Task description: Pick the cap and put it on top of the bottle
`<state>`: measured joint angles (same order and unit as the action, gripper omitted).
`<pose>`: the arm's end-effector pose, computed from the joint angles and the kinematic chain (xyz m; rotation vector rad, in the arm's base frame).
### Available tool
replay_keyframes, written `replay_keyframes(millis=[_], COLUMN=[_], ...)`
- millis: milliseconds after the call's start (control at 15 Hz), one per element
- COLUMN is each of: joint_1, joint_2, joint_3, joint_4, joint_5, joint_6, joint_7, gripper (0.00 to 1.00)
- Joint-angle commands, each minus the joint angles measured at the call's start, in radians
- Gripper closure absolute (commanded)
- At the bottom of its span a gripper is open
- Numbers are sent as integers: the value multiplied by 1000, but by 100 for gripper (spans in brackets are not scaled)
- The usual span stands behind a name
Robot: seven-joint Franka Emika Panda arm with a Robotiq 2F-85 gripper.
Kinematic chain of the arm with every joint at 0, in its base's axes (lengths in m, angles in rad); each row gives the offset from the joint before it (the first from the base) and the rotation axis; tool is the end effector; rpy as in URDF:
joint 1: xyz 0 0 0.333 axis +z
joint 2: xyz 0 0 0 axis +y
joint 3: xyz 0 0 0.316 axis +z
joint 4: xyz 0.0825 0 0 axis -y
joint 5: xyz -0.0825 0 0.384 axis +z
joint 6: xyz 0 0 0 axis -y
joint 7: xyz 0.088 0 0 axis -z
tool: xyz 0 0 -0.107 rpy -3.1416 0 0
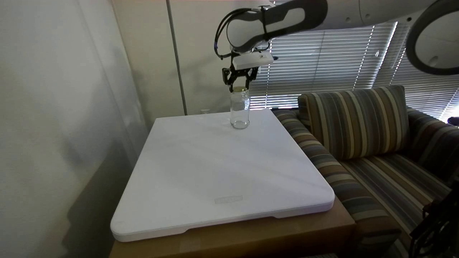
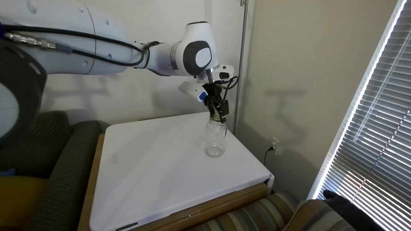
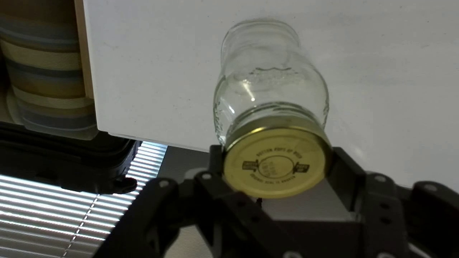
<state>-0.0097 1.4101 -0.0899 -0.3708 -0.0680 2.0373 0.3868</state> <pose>0.8297 -0.0336 0.2230 2.9552 -0.5632 0.4231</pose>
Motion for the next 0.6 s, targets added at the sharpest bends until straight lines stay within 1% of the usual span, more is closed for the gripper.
replay_keyframes(millis=[0, 67, 133, 533], joint_1=[-1, -2, -2, -1], joint_2=[18, 22, 27, 49], joint_3=[-7, -5, -5, -4], joint_4=[0, 3, 4, 11], joint_5=[1, 3, 3, 2], joint_6=[17, 16, 16, 13], joint_7=[-14, -20, -23, -35], gripper=[6, 2, 0, 0])
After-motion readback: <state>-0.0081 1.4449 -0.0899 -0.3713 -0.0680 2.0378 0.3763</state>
